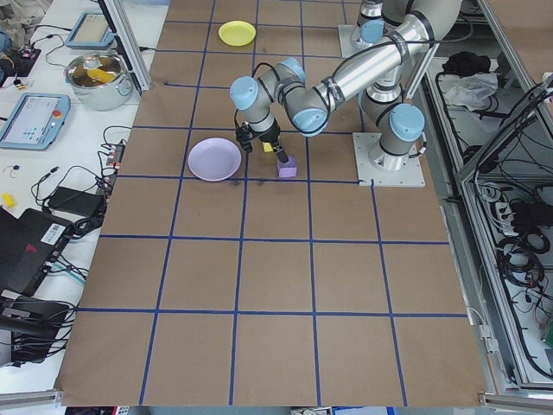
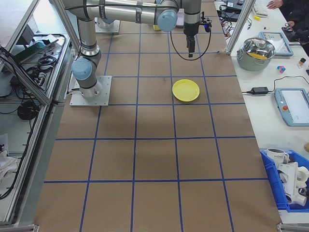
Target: Sort blocks by color into plates
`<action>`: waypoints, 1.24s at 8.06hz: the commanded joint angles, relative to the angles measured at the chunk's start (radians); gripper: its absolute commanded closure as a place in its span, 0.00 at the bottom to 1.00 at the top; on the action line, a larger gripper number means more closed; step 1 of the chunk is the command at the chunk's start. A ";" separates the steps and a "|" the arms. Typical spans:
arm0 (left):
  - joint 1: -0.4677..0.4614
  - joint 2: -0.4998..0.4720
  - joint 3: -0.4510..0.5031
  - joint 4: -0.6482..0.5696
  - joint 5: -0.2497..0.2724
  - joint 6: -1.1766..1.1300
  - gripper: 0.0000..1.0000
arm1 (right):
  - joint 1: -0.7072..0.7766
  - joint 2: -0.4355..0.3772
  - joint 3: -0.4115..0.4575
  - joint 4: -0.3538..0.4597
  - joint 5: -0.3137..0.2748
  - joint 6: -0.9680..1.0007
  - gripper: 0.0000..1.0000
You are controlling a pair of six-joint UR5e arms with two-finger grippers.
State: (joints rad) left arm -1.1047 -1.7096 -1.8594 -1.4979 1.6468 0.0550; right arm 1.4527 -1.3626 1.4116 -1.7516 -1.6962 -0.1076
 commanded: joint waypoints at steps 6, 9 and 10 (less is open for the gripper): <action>-0.024 -0.093 -0.043 0.027 -0.002 -0.047 0.00 | 0.001 0.020 -0.002 0.006 0.012 -0.015 0.00; -0.043 -0.151 -0.041 0.036 0.004 0.067 0.00 | 0.003 0.020 0.000 0.017 0.012 -0.015 0.00; -0.043 -0.153 -0.041 0.036 0.004 0.069 0.00 | 0.003 0.020 0.000 0.020 0.012 -0.015 0.00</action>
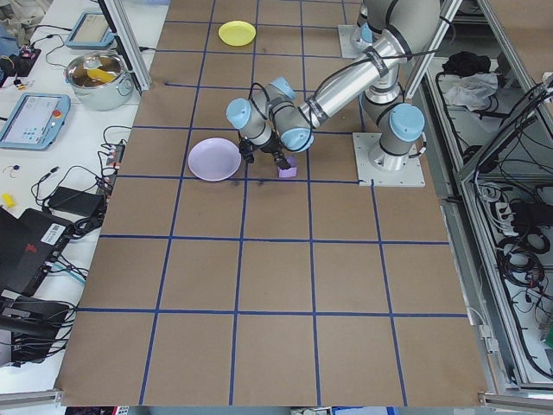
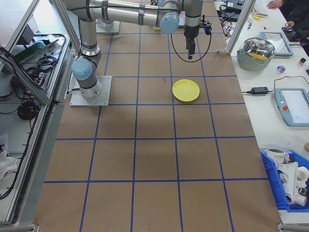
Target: Sort blocks by color into plates
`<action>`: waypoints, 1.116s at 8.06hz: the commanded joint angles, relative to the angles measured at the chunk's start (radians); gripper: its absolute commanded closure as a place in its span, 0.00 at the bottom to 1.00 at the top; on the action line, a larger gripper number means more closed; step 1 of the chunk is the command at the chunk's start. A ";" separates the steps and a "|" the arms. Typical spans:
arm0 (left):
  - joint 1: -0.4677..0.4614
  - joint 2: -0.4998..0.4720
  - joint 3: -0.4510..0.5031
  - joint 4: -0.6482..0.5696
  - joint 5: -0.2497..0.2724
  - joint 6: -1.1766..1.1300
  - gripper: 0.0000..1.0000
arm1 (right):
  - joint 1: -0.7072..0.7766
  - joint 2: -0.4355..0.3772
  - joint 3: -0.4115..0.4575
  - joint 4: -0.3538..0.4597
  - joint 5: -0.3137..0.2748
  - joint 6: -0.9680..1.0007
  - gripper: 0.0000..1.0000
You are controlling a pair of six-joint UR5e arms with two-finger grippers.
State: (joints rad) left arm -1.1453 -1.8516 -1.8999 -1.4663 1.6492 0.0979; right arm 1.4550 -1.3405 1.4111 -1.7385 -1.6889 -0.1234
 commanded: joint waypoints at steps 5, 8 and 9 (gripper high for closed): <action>-0.002 -0.028 -0.004 0.015 0.000 0.023 0.05 | -0.001 -0.002 0.000 -0.006 0.009 -0.093 0.00; 0.004 -0.050 -0.005 0.015 -0.002 0.042 0.47 | -0.001 -0.002 0.002 0.008 0.041 -0.093 0.00; 0.007 -0.051 -0.005 0.015 -0.002 0.046 0.49 | -0.001 0.000 0.002 0.007 0.041 -0.093 0.00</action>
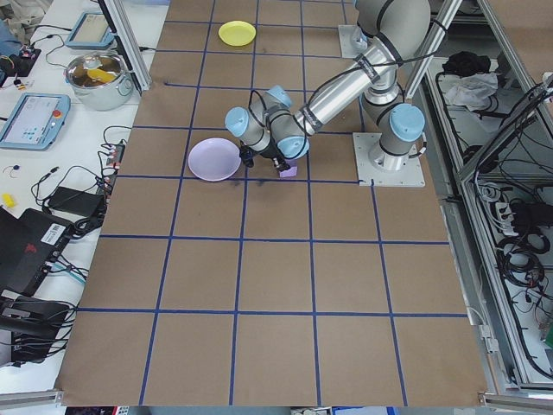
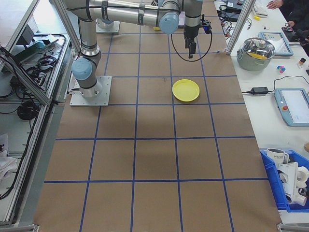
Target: Sort blocks by color into plates
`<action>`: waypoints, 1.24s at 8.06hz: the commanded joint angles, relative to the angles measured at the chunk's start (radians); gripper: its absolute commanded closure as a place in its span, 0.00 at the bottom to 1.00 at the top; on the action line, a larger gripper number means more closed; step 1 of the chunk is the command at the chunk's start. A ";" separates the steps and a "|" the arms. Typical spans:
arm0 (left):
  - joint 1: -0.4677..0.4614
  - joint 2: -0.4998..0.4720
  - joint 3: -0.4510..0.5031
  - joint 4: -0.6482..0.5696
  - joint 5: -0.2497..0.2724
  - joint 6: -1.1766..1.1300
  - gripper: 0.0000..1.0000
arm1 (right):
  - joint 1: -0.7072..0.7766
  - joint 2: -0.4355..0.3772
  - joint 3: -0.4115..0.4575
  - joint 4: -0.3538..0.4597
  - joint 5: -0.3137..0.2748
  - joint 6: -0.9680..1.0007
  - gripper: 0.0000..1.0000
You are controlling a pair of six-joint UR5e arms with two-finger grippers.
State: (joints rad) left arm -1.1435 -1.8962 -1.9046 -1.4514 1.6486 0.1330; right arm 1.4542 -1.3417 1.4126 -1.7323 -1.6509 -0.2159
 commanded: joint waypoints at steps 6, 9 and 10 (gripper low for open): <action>0.005 0.035 0.012 -0.068 0.005 0.014 0.82 | -0.002 -0.001 0.000 0.016 -0.003 -0.014 0.00; -0.007 0.109 0.119 -0.208 0.002 0.034 0.86 | -0.002 -0.001 0.000 0.014 -0.009 -0.014 0.00; -0.007 0.105 0.178 -0.230 0.002 0.059 0.86 | -0.002 -0.002 0.000 0.013 -0.007 -0.014 0.00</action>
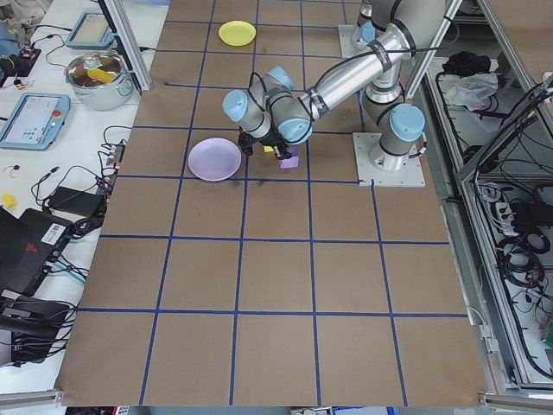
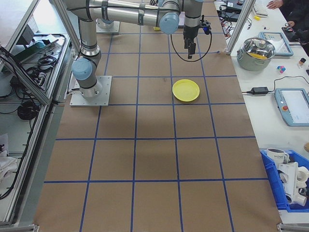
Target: Sort blocks by color into plates
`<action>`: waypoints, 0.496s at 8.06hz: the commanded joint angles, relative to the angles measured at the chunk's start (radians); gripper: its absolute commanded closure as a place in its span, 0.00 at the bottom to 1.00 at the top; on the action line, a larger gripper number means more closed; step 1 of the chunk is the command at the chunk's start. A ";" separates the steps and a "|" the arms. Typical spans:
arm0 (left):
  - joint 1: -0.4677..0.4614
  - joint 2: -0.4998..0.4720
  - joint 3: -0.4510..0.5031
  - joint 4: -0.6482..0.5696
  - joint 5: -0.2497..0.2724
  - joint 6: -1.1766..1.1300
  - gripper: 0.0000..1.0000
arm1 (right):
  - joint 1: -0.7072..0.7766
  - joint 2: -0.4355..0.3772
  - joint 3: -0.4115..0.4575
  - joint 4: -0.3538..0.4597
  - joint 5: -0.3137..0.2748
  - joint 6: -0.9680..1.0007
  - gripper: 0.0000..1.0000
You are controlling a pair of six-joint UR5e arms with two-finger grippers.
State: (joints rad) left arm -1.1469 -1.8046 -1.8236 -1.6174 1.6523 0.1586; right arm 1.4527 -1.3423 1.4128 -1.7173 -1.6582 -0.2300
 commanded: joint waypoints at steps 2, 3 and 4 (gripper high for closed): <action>-0.008 -0.037 0.226 -0.097 -0.002 0.042 0.82 | 0.000 -0.001 0.000 -0.001 0.001 -0.002 0.00; -0.017 -0.079 0.287 -0.111 -0.005 0.044 0.82 | 0.000 0.000 0.000 -0.001 0.001 -0.003 0.00; -0.028 -0.117 0.352 -0.111 -0.005 0.045 0.83 | 0.000 -0.001 0.000 -0.001 0.003 -0.003 0.00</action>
State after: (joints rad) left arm -1.1588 -1.8537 -1.5904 -1.7133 1.6492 0.1996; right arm 1.4527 -1.3433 1.4128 -1.7184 -1.6568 -0.2320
